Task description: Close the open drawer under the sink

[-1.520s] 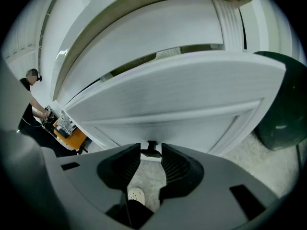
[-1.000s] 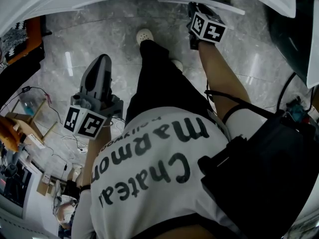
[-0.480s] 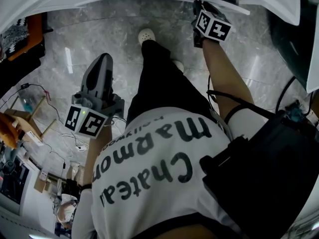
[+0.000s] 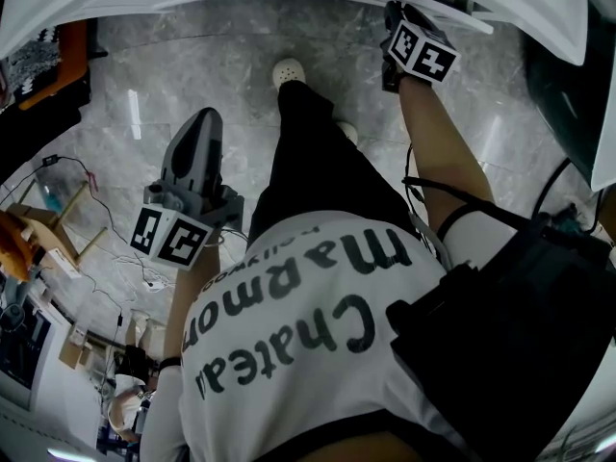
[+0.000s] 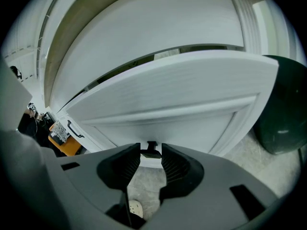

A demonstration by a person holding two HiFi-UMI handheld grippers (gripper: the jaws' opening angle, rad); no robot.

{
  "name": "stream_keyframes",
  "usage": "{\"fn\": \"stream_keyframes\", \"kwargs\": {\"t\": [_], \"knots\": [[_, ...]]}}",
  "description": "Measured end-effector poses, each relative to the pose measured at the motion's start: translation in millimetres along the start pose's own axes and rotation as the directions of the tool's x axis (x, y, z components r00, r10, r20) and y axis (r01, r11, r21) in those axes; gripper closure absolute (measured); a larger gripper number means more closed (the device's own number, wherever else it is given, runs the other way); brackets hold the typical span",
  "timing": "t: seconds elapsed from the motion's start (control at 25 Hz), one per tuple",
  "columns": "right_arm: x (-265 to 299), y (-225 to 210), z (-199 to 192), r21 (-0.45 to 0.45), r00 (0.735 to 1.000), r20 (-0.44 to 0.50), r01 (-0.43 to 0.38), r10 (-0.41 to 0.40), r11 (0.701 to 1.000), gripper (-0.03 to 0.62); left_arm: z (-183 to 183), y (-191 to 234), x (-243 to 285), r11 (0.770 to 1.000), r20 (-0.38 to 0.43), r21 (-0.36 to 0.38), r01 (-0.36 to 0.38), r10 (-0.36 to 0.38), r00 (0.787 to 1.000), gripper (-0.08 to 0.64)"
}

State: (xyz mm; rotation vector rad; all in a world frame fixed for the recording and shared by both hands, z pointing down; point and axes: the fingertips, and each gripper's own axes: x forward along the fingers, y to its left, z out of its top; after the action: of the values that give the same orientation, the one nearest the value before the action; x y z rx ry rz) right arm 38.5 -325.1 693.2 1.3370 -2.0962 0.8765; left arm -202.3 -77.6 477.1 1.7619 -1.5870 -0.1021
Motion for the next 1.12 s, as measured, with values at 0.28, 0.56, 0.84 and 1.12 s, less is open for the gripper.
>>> {"fn": "stream_keyframes", "kwargs": {"t": [0.28,0.56,0.84,1.12], "knots": [[3.5,0.1,6.0,-0.008,1.0,0.005,0.0,0.0,1.0,0.448,1.3,4.4,-0.8,1.0,0.006,-0.008,-0.011,0.011,1.0,0.551],[7.5,-0.6,9.8,-0.016,1.0,0.014,0.002,-0.002,1.0,0.448,-0.9,6.5,0.5,1.0,0.006,-0.004,-0.015,0.015,1.0,0.551],[9.9,-0.9,13.0,-0.021,1.0,0.019,0.005,-0.005,1.0,0.446,-4.5,8.4,-0.1,1.0,0.005,-0.012,-0.024,0.024,1.0,0.551],[14.6,-1.5,17.4,-0.032,1.0,0.018,0.009,-0.008,0.999,0.448,-2.1,15.3,0.1,0.999,0.018,-0.017,-0.043,0.043,0.999,0.551]]}}
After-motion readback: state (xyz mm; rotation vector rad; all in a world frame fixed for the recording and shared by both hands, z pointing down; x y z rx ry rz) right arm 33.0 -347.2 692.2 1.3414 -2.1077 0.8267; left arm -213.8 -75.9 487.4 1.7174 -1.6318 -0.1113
